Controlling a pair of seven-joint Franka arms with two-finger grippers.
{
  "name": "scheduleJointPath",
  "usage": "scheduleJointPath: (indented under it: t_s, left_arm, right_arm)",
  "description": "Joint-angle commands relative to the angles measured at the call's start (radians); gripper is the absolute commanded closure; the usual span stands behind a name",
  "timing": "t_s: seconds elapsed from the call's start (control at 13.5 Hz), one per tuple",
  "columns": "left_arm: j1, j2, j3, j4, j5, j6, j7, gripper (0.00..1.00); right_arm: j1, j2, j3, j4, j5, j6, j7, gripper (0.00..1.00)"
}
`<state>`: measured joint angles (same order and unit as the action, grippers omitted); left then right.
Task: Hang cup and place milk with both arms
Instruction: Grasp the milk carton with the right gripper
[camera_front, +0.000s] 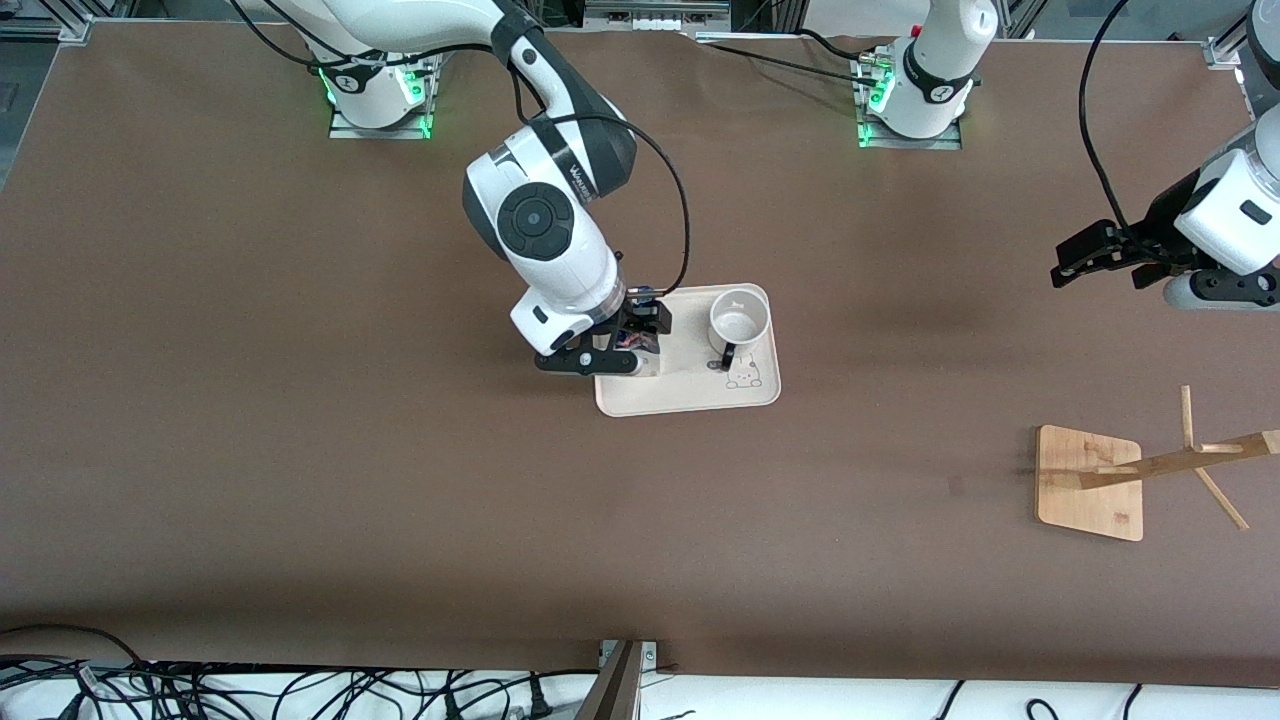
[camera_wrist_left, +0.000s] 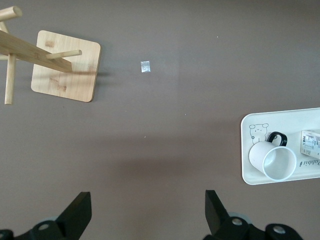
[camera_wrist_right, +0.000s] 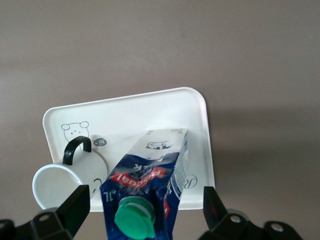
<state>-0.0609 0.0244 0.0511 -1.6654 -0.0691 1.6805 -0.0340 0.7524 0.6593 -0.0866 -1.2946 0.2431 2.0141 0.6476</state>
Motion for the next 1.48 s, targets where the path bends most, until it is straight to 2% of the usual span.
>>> scheduleJointPath:
  t_s: [0.0, 1.19, 1.26, 1.33, 1.41]
  left_arm:
    - [0.007, 0.017, -0.005, 0.032, 0.003, -0.018, -0.004, 0.00]
    - [0.009, 0.023, -0.007, 0.032, 0.003, -0.018, -0.004, 0.00]
    - [0.009, 0.023, -0.007, 0.032, 0.003, -0.018, -0.004, 0.00]
    - [0.009, 0.023, -0.007, 0.033, 0.003, -0.018, -0.004, 0.00]
    - [0.007, 0.025, -0.007, 0.033, 0.003, -0.018, -0.004, 0.00]
  right_arm:
    - [0.019, 0.011, -0.002, 0.024, 0.018, -0.015, 0.007, 0.00]
    - [0.041, 0.037, 0.010, -0.022, 0.005, -0.031, 0.020, 0.00]
    - [0.039, 0.037, 0.010, -0.022, 0.007, -0.031, 0.015, 0.19]
    - [0.039, 0.037, 0.008, -0.019, 0.008, -0.031, 0.021, 0.52]
    - [0.039, 0.036, 0.010, -0.018, 0.007, -0.032, 0.024, 0.70]
